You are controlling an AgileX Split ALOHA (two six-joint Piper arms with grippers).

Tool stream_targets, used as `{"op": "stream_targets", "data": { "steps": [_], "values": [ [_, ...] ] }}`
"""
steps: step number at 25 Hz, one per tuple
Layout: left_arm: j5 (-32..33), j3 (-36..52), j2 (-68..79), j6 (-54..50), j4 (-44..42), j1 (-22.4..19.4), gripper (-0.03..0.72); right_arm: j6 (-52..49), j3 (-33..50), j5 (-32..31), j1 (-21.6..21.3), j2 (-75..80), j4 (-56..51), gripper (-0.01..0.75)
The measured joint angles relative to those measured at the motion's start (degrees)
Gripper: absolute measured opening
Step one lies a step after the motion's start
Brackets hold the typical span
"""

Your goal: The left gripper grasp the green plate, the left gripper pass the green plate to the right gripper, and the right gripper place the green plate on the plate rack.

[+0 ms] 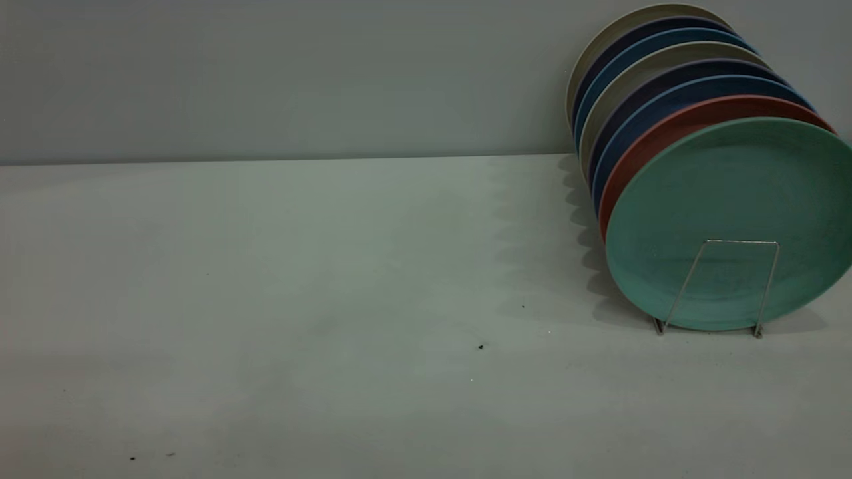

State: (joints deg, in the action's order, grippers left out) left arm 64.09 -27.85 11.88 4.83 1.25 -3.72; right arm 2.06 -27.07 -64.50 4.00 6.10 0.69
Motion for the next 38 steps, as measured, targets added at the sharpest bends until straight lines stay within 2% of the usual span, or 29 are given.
{"op": "stream_targets", "data": {
  "steps": [11,18,24,38],
  "values": [
    [0.37,0.0,-11.01,-0.05,0.0,0.0,0.568,0.0,0.0,-0.12,-0.27,-5.98,0.0,0.353],
    [0.51,0.0,-12.77,0.0,0.0,1.14,0.568,0.0,0.0,-0.46,-3.23,-7.06,0.05,0.353],
    [0.64,0.0,-13.12,0.0,0.0,2.37,0.568,0.0,0.0,-0.46,-1.72,-7.06,0.12,0.353],
    [0.64,0.0,-13.12,-0.05,0.0,2.37,0.568,0.0,0.0,-0.46,-1.72,-7.06,0.12,0.353]
  ]
}}
